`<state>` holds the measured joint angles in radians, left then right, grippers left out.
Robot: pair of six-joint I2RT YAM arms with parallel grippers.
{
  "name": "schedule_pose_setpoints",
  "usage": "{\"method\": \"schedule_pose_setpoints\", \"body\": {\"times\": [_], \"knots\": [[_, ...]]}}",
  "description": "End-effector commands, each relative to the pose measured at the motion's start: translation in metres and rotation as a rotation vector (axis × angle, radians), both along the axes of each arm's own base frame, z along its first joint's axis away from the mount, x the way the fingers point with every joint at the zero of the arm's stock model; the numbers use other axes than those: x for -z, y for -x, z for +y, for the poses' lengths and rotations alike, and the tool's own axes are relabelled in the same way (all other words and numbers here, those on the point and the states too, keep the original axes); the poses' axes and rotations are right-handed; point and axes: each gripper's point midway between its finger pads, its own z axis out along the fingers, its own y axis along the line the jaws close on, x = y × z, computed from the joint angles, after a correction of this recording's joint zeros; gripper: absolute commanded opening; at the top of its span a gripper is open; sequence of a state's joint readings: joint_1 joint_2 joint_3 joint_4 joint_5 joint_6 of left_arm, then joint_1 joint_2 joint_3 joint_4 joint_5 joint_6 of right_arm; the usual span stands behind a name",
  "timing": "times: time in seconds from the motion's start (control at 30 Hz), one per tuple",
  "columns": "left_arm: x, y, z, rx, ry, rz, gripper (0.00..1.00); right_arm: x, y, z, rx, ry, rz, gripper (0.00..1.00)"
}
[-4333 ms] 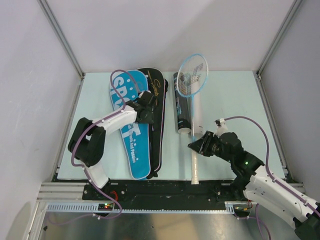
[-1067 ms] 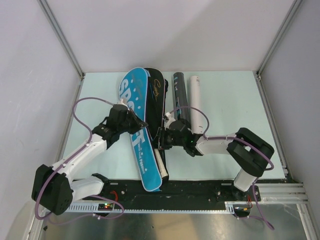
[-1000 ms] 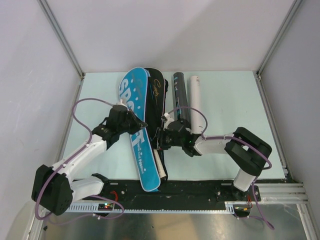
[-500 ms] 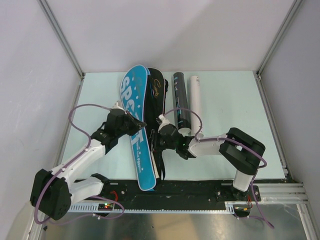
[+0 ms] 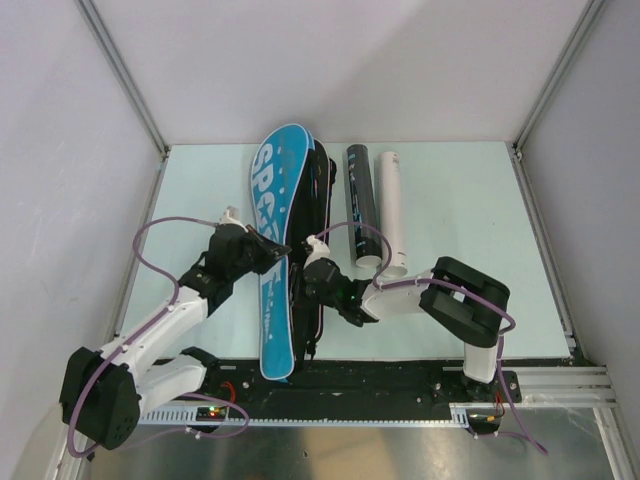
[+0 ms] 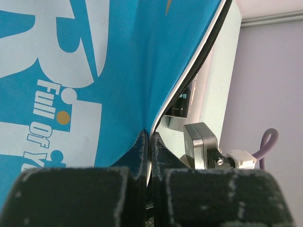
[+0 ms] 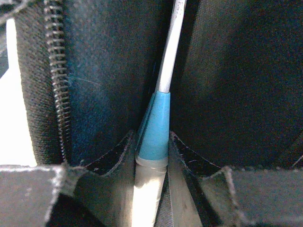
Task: Pack up the badminton gear
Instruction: Place the racket in the racket bag.
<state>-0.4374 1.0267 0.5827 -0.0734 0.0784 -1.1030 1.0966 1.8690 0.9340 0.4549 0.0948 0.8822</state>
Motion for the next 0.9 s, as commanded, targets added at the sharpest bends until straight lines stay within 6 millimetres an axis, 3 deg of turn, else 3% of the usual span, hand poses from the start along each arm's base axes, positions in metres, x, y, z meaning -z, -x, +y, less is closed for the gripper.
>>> {"method": "schedule_pose_setpoints", "body": {"times": [0.0, 0.17, 0.4, 0.63, 0.7, 0.77, 0.87], "knots": [[-0.020, 0.020, -0.025, 0.131, 0.125, -0.010, 0.00, -0.016, -0.042, -0.016, 0.136, 0.069, -0.145, 0.17], [-0.009, 0.014, -0.015, 0.112, 0.084, -0.009, 0.00, -0.044, -0.030, -0.029, 0.090, 0.089, -0.158, 0.42], [0.000, 0.006, -0.008, 0.103, 0.042, -0.004, 0.00, -0.059, -0.007, -0.052, -0.005, 0.087, -0.137, 0.67], [0.012, 0.002, -0.009, 0.119, -0.001, 0.015, 0.00, -0.073, -0.010, -0.087, -0.014, 0.018, -0.105, 0.72], [0.019, 0.002, -0.010, 0.130, -0.013, 0.031, 0.07, -0.079, -0.013, -0.094, -0.017, -0.012, -0.101, 0.73], [0.021, 0.001, -0.011, 0.142, -0.022, 0.035, 0.23, -0.081, -0.017, -0.098, -0.017, -0.031, -0.094, 0.74], [0.020, -0.001, -0.009, 0.148, -0.048, 0.022, 0.38, -0.081, -0.024, -0.101, -0.020, -0.051, -0.083, 0.74]]}}
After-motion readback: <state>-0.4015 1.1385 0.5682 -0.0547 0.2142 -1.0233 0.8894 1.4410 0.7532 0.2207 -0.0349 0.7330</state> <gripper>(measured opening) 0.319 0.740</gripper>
